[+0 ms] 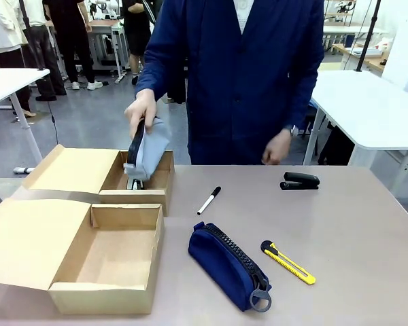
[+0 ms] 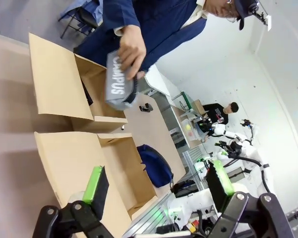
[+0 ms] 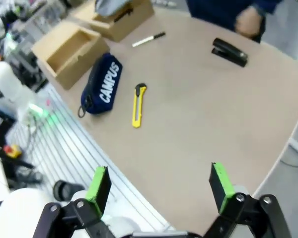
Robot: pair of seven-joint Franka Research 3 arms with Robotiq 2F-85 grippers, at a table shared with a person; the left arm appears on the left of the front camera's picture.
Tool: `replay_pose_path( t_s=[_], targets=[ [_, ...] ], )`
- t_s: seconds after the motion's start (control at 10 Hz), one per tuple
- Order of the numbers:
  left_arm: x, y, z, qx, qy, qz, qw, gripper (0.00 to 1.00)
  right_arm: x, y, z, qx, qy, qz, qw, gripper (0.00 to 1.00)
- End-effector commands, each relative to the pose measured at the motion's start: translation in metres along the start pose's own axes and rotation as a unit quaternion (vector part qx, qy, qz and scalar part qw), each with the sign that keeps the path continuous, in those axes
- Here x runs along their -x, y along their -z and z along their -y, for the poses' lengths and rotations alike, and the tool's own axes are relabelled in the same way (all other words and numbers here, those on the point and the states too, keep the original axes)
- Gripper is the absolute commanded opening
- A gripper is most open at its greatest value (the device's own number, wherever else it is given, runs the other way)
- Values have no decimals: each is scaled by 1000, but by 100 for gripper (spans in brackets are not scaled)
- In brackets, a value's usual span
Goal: Place items inside the box.
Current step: Pick up a Pencil pouch or Stapler and place it inside the Mailer Box closest to the robot.
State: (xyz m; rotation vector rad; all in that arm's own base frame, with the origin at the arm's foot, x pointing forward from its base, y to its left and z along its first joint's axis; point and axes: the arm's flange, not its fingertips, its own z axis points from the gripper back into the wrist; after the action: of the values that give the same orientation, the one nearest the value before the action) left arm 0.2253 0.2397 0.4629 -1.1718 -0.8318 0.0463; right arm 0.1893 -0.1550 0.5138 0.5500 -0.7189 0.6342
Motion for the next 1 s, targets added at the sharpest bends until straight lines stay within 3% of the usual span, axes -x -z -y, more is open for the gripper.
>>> replay_pose_path(
  t_s=[0.0, 0.3, 0.4, 0.5, 0.9],
  targets=[
    [0, 1, 1, 9, 11, 9, 1000, 100, -53, 78, 29, -21, -95, -75, 992, 100],
    [0, 1, 1, 9, 11, 9, 1000, 100, -87, 167, 56, -63, -141, -161, 975, 100],
    [0, 1, 1, 9, 11, 9, 1000, 100, -89, 172, 45, -46, -121, -176, 976, 100],
    [0, 1, 1, 9, 11, 9, 1000, 100, -75, 165, 26, -52, -129, -159, 977, 100],
    [0, 1, 1, 9, 11, 9, 1000, 100, -82, 173, 35, -51, -129, -171, 975, 100]
  ],
)
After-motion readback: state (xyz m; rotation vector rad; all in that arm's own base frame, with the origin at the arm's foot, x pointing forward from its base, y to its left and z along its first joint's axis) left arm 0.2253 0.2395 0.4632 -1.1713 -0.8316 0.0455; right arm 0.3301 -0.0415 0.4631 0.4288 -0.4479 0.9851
